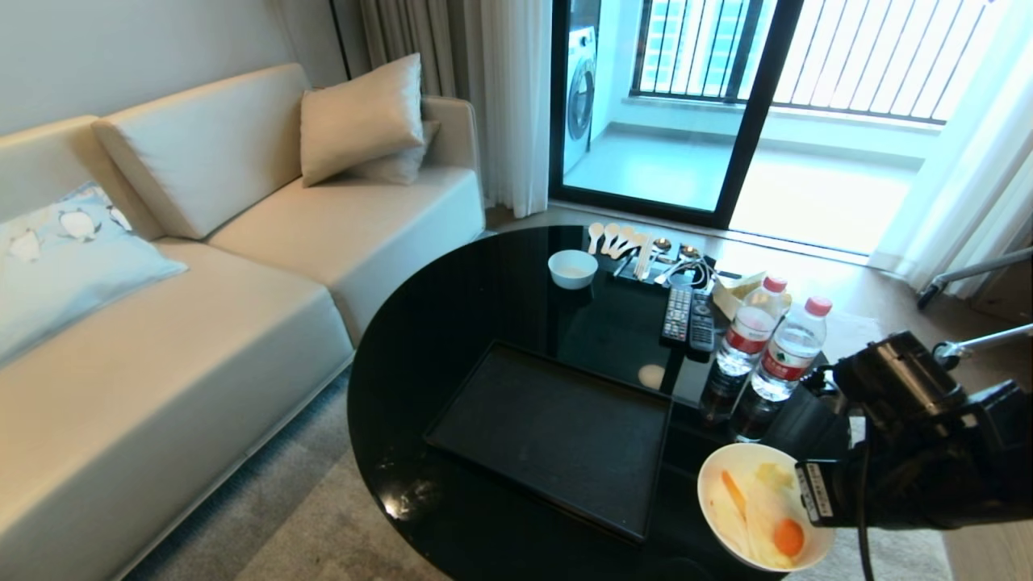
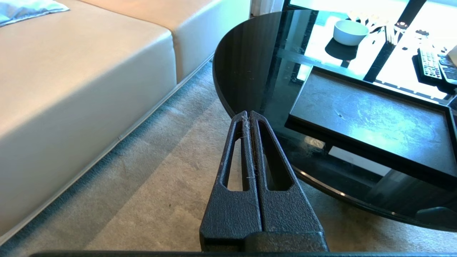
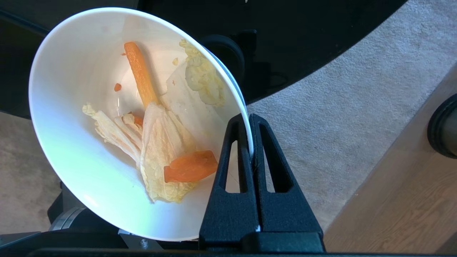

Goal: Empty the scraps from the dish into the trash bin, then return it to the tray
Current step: Move the bowl over the trash can

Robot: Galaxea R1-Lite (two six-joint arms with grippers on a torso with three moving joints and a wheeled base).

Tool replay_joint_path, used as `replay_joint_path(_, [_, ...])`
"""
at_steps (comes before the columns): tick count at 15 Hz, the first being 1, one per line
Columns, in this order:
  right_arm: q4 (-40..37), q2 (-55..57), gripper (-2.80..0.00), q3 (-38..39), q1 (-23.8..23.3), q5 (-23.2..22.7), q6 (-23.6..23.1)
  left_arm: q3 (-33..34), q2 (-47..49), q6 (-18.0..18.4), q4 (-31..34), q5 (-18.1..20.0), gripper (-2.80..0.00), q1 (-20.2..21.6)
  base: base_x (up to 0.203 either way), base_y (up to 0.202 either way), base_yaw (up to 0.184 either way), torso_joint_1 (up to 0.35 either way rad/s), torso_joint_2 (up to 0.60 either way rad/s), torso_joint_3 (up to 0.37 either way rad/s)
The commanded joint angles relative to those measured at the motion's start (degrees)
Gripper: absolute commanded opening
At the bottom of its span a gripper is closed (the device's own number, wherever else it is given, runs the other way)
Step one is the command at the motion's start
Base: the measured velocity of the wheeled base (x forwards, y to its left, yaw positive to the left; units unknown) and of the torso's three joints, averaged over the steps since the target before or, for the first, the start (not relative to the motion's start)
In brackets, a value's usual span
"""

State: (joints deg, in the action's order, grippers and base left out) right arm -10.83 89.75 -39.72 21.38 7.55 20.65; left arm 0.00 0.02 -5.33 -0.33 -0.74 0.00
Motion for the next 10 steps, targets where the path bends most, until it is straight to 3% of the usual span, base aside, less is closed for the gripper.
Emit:
replay_joint_path(1, [-0.07,-4.78,-2.8,2.47,-0.25,0.05,1.39,0.0,-0.02,-0.03,-0.02,-0.05,-2.8,0.0,0.0,0.0,0.0,0.0,0.0,0.0])
replay_joint_path(10, [-1.74,-17.55,-2.8,12.78,-7.65,-0.23,2.76,0.0,-0.02,-0.03,-0.02,-0.05,-2.8,0.0,0.0,0.0,0.0,0.0,0.0,0.0])
